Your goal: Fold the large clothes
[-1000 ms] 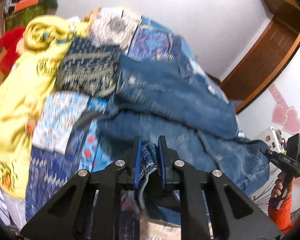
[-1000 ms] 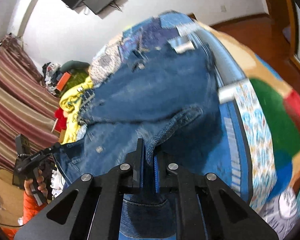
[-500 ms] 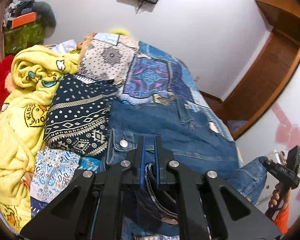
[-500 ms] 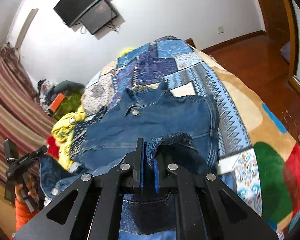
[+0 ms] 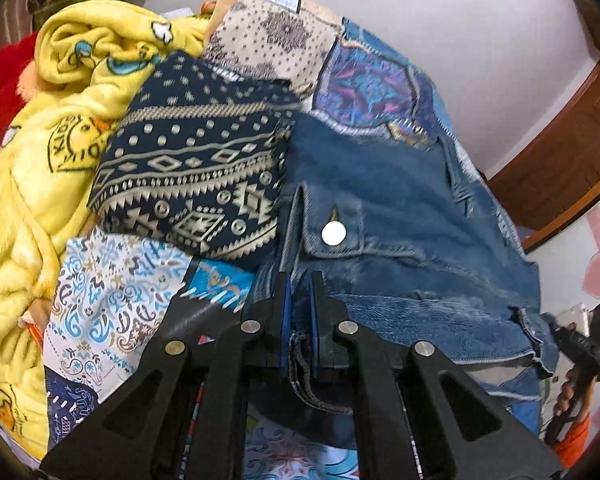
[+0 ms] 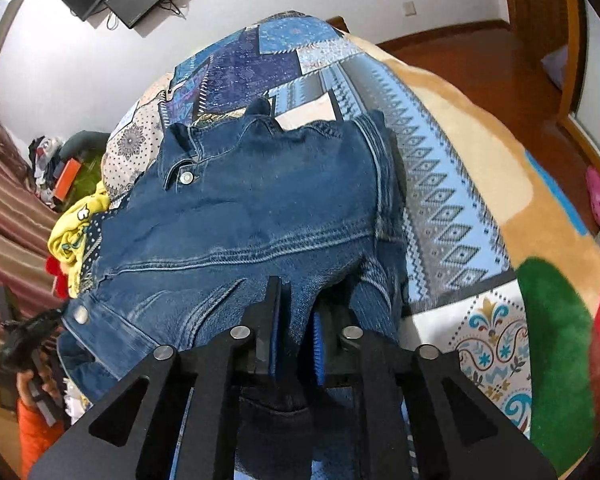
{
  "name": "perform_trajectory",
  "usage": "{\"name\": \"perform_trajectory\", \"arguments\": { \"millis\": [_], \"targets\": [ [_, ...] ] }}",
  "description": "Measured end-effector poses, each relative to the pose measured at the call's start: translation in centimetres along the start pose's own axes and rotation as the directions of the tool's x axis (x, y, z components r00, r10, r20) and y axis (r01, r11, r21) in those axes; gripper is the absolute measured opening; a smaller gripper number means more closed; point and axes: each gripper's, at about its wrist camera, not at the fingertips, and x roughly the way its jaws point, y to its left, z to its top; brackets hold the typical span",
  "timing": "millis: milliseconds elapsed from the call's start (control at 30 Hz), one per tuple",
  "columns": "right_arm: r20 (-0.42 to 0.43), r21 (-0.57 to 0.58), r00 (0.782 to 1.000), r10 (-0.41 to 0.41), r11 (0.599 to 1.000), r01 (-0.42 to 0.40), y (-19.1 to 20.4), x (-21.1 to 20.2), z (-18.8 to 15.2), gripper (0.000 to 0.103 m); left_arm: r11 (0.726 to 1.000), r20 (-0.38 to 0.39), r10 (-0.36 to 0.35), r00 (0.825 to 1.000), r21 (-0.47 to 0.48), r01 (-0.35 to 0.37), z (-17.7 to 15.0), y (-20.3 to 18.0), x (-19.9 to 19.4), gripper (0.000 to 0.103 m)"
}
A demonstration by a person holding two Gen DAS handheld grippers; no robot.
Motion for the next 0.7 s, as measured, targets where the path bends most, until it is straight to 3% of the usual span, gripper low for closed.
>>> {"name": "perform_trajectory", "arguments": {
  "millis": [33, 133, 233, 367, 500, 700],
  "targets": [
    [0.001, -0.001, 1.000, -0.022, 1.000, 0.022, -0.1, -0.4, 0.0, 0.028, 1.000, -0.006, 0.003, 1.000, 0.008, -0.003, -0.2, -0.1, 0.1, 0.007],
    [0.008, -0.012, 0.999, -0.037, 0.999, 0.037, -0.1, -1.5, 0.0, 0.029, 0.999, -0.018, 0.010, 1.000, 0.037, -0.009, -0.7, -0.4, 0.0, 0.007],
    [0.004, -0.004, 0.998, -0.060, 0.998, 0.060, -0.1, -2.4, -0.1, 0.036, 0.999, -0.040, 0.007, 0.999, 0.051, -0.005, -1.1, -0.6, -0.3, 0.007],
    [0.012, 0.014, 0.998, -0.066, 0.998, 0.066, 0.2, -4.0, -0.9, 0.058, 0.999, -0.074, -0.028, 0.997, 0.014, 0.030, -1.6, -0.1, -0.7, 0.010],
    [0.003, 0.029, 1.000, -0.020, 0.999, 0.020, 0.7, -4.6, -2.3, 0.060, 0.999, -0.082, -0.036, 0.996, -0.026, 0.034, -2.4, 0.5, -1.0, 0.040],
    [-0.050, 0.023, 0.998, 0.031, 0.999, -0.029, 1.8, -3.1, -4.2, 0.060, 0.989, -0.135, -0.126, 0.983, -0.090, 0.115, -3.7, 0.6, -0.3, 0.041]
  ]
}}
